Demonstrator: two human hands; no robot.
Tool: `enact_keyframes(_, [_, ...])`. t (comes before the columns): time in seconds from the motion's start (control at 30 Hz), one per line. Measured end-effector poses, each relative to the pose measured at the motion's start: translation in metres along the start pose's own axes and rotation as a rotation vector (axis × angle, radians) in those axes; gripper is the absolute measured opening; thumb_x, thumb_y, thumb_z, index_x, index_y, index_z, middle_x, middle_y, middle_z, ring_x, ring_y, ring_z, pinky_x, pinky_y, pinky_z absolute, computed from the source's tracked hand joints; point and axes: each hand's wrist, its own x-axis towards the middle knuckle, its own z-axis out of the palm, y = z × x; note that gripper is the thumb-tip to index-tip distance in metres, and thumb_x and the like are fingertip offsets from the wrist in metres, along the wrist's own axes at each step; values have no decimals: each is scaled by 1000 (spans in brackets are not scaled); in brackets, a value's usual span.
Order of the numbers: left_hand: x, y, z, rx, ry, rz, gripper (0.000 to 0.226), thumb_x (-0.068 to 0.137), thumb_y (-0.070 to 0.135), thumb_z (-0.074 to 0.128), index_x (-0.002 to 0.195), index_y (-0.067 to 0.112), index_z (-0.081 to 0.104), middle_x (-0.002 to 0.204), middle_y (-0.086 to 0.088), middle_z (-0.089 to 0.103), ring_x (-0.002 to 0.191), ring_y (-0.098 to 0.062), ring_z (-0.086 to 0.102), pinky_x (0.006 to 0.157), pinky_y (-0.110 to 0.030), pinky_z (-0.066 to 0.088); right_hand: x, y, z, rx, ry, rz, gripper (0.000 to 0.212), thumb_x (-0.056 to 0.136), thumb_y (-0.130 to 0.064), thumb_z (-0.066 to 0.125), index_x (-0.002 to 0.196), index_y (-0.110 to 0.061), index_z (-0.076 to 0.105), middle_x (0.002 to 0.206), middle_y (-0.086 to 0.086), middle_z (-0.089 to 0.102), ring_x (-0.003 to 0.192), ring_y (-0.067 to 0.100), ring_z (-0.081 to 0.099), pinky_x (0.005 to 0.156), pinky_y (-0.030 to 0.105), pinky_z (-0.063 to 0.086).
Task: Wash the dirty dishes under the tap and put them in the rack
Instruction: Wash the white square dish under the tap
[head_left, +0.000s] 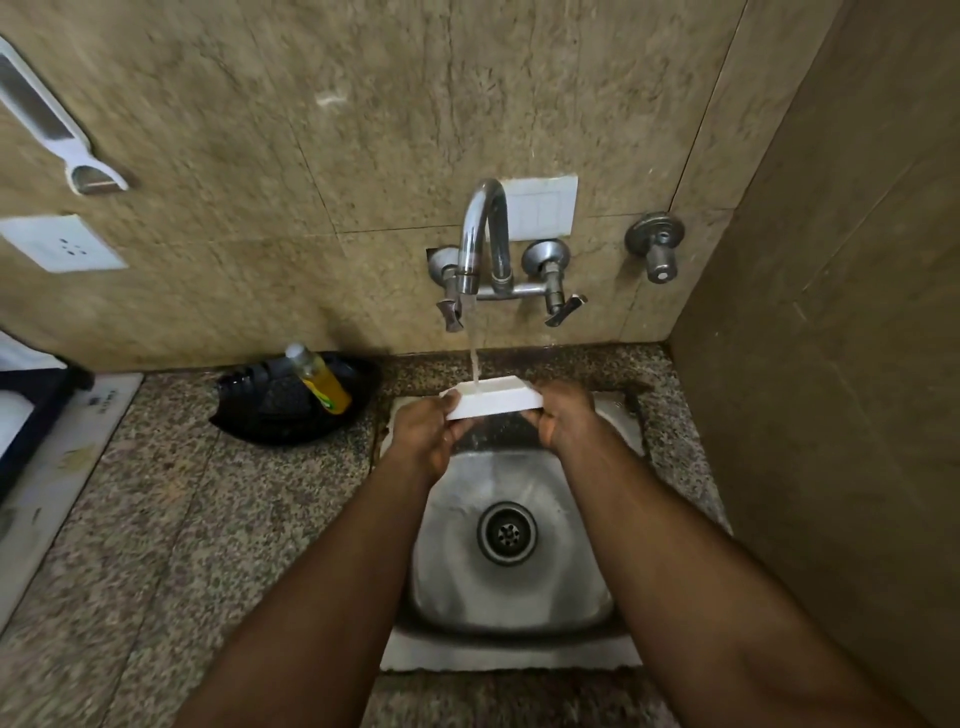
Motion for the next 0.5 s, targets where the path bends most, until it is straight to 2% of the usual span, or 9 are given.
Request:
enact_keyframes(0.1, [2, -3, -2, -20, -9, 13, 29, 92, -3, 68, 119, -12, 62, 125, -26, 68, 112, -40, 69, 84, -50, 63, -1, 1, 1, -157, 17, -79, 15, 96, -1, 56, 109, -2, 65, 105, 16, 69, 90, 30, 68, 61, 41, 63])
enact_keyframes(0.17, [-1, -7, -5, -16, -11, 43, 16, 93, -5, 67, 109, -7, 64, 125, -25, 67, 115, -39, 67, 83, -50, 63, -1, -6, 1, -462, 91, -271, 15, 94, -10, 59, 105, -8, 70, 107, 12, 72, 94, 31, 68, 78, 48, 62])
enact_keyframes(0.23, [-5, -10, -7, -18, -2, 59, 10, 94, -5, 65, 98, 3, 62, 122, -23, 66, 115, -39, 66, 87, -53, 60, -9, -20, 0, -719, 173, -517, 21, 92, -19, 58, 110, -14, 68, 106, 6, 72, 98, 30, 66, 88, 43, 57])
enact_keyframes(0.33, [-12, -9, -8, -3, 15, 84, 14, 95, -4, 64, 103, 7, 62, 120, -21, 65, 109, -36, 66, 79, -50, 61, -26, -45, 3, -766, 204, -770, 22, 94, -19, 57, 114, -16, 65, 103, 8, 72, 95, 29, 66, 81, 31, 51])
enact_keyframes(0.43, [-21, -7, -8, 31, 20, 103, 32, 94, -4, 66, 124, 4, 59, 118, -18, 65, 100, -32, 68, 64, -40, 61, -32, -57, 4, -729, 249, -825, 21, 94, -27, 65, 106, -12, 73, 100, 6, 75, 92, 26, 69, 72, 24, 42])
enact_keyframes(0.5, [-26, -5, -8, 59, 19, 123, 36, 94, -5, 66, 128, 5, 60, 115, -16, 68, 98, -31, 69, 64, -39, 62, -34, -55, 4, -672, 269, -844, 23, 90, -33, 71, 101, -13, 76, 92, 2, 77, 86, 22, 71, 69, 22, 40])
